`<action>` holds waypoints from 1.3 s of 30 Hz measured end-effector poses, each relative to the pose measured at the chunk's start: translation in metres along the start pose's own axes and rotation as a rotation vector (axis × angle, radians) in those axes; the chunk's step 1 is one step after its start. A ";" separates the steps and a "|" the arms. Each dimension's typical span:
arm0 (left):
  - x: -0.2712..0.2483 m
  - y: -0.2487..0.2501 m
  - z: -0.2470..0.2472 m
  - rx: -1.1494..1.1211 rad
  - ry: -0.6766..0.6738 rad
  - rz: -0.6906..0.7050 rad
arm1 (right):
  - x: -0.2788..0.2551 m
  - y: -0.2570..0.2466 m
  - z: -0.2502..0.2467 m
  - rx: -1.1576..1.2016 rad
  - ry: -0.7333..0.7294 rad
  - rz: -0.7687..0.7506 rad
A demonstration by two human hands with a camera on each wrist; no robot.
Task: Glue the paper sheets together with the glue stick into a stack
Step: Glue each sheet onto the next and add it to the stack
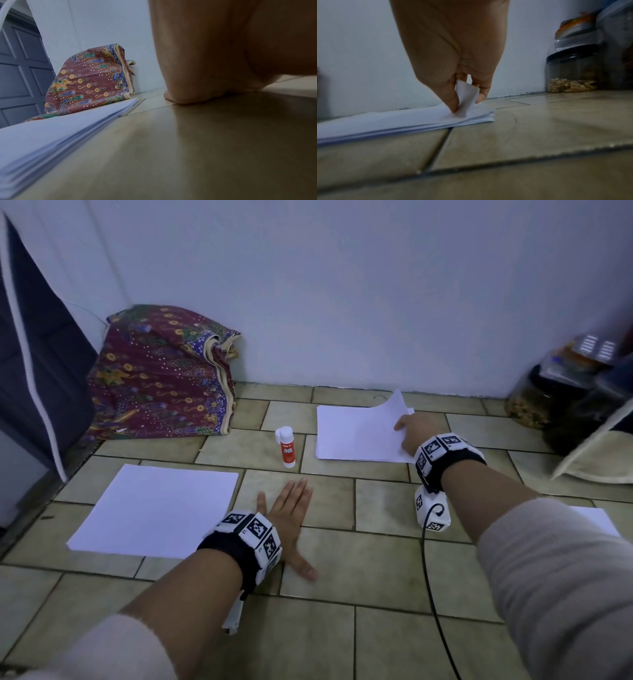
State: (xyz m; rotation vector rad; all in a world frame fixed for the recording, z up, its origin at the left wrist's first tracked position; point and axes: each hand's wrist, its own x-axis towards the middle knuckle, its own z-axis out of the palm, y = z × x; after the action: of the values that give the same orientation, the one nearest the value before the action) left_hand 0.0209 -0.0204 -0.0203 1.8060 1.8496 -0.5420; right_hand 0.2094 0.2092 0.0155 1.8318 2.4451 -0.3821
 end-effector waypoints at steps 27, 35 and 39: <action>-0.002 0.007 0.005 0.044 0.111 -0.072 | -0.164 0.038 0.045 -0.162 -0.479 -0.042; -0.014 0.012 0.002 0.036 0.058 -0.064 | -0.170 0.036 0.047 -0.170 -0.439 -0.050; -0.028 0.000 -0.005 -0.097 0.104 0.057 | -0.171 0.037 0.048 -0.147 -0.430 -0.056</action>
State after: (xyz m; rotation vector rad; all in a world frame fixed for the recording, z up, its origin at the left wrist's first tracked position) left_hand 0.0208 -0.0402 0.0002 1.8468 1.8523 -0.3373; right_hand 0.2899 0.0476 -0.0033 1.4464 2.1678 -0.5224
